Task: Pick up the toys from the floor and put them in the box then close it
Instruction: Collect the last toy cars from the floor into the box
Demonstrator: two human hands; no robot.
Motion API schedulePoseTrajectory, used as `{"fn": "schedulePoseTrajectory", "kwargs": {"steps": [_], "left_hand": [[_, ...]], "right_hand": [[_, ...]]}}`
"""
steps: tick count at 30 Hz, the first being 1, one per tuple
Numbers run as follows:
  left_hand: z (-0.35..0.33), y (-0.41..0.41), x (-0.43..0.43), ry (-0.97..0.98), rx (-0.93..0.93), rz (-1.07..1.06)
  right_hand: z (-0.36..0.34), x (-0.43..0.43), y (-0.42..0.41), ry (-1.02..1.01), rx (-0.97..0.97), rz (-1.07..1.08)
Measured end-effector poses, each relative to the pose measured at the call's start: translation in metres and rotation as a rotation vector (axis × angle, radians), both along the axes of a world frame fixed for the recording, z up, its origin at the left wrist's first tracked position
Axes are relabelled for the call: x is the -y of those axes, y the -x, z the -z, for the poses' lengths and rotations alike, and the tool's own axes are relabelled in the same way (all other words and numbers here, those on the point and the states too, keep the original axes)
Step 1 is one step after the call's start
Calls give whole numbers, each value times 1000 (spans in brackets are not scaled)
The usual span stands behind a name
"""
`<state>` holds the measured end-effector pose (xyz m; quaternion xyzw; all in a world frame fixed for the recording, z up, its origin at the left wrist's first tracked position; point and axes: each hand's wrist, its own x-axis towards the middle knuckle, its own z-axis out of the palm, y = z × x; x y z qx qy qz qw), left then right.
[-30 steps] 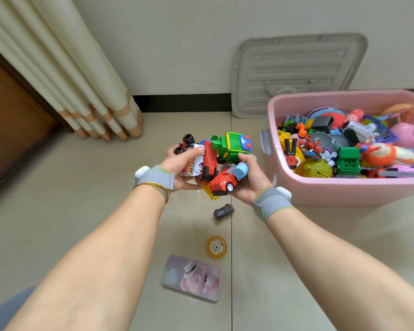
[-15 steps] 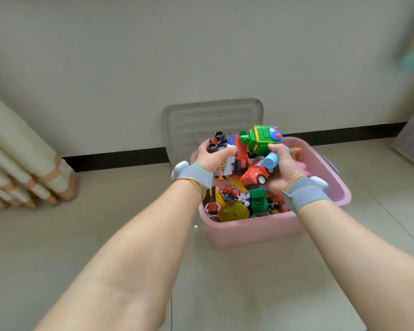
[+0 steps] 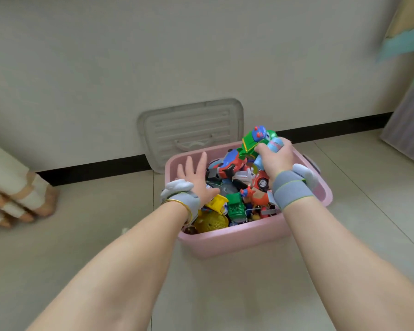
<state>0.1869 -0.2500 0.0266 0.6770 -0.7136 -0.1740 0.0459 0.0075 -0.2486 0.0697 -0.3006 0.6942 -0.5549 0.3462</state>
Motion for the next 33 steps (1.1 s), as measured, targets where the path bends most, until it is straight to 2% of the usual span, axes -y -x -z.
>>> {"fn": "schedulePoseTrajectory", "kwargs": {"steps": [3, 5, 7, 10, 12, 16, 18, 21, 23, 25, 28, 30, 33], "left_hand": [[16, 5, 0, 22, 169, 192], [24, 7, 6, 59, 248, 213], [23, 10, 17, 71, 253, 156], [23, 11, 30, 113, 223, 5], [29, 12, 29, 101, 173, -71], [40, 17, 32, -30, 191, 98], [33, 14, 39, -79, 167, 55], [28, 25, 44, 106, 167, 119], [33, 45, 43, 128, 150, 251], [41, 58, 44, 65, 180, 302], [47, 66, 51, 32, 276, 313], [46, 72, 53, -6, 297, 298], [48, 76, 45, -33, 309, 318]], "right_hand": [[-2, 5, 0, 14, -25, -34], [-1, 1, 9, -17, -115, -46], [3, -3, 22, -94, -267, -70], [14, -10, 43, -254, -661, -86], [25, -13, 48, -337, -780, -108], [36, -15, 55, -433, -734, -97], [33, -12, 58, -444, -701, -59], [31, -6, 59, -419, -647, -14], [31, -2, 57, -391, -504, 17], [32, 2, 55, -365, -305, 48], [35, 3, 53, -393, -198, 69], [40, 5, 49, -380, -266, 78], [42, 9, 43, -310, -572, 64]]}}
